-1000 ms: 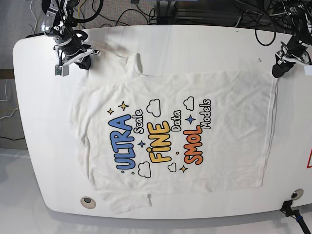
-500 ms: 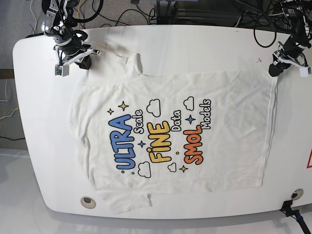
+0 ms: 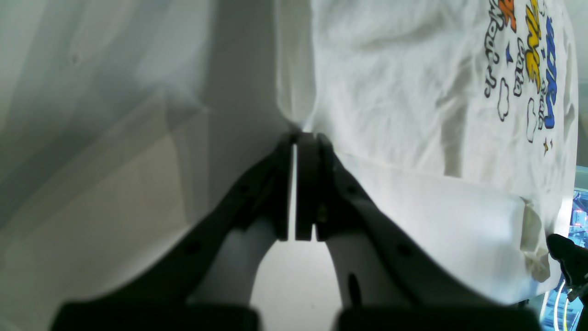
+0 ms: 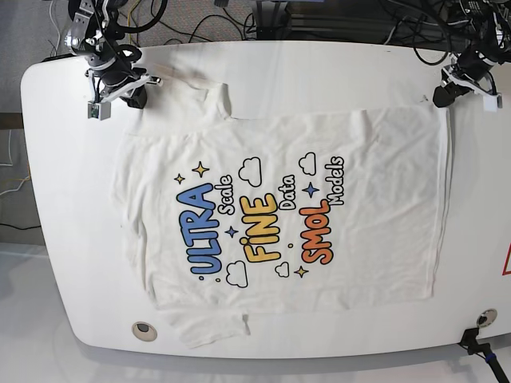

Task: Fold the T-shirt properly
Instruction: 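Lift the shoulder edges and pull the shirt toward the robot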

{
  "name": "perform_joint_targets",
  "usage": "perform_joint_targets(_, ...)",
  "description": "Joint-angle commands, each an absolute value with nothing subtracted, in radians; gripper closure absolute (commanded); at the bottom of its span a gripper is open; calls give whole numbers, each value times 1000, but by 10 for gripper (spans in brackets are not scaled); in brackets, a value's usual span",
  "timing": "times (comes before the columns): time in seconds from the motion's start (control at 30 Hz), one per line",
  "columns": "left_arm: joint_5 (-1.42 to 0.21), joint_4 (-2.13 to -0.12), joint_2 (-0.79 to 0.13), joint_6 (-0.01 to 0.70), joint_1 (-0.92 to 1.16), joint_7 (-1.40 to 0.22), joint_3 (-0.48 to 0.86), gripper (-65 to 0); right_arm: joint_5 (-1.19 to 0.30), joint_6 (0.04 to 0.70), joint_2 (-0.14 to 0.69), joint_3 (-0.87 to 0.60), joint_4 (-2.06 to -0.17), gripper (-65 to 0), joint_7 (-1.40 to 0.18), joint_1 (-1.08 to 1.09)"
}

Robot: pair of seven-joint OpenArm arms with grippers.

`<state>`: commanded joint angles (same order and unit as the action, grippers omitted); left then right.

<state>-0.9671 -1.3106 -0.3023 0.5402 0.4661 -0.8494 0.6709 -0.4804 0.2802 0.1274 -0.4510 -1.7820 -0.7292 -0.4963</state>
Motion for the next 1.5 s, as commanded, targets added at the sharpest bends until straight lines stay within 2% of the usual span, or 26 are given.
perform_joint_targets(0.23,-965,-1330,-299,559,526,-879,676,0,-498,276,131,-456,-1836,0,-723,-535)
perform_joint_targets(0.47,-994,-1393,-294,646,578,-921,737,0,-590,278,143,-482,-1903,0,-731,-570)
perform_joint_targets(0.63,-1007,-1458,-288,645,624,-923,782,0,-633,281,149,-514,-1989,0,-734,-611)
perform_joint_targets(0.73,-1003,-1443,-284,650,600,-963,761,0,-624,267,147,-511,-1988,0,-732,-608)
perform_joint_targets(1.1,-1007,-1452,-346,667,603,-1036,781,-208,-618,266,145,-510,-1978,0,-735,-610)
perform_joint_targets(1.5,-1019,-1450,-366,658,513,-1099,844,-208,-613,262,141,-508,-1977,0,-737,-603)
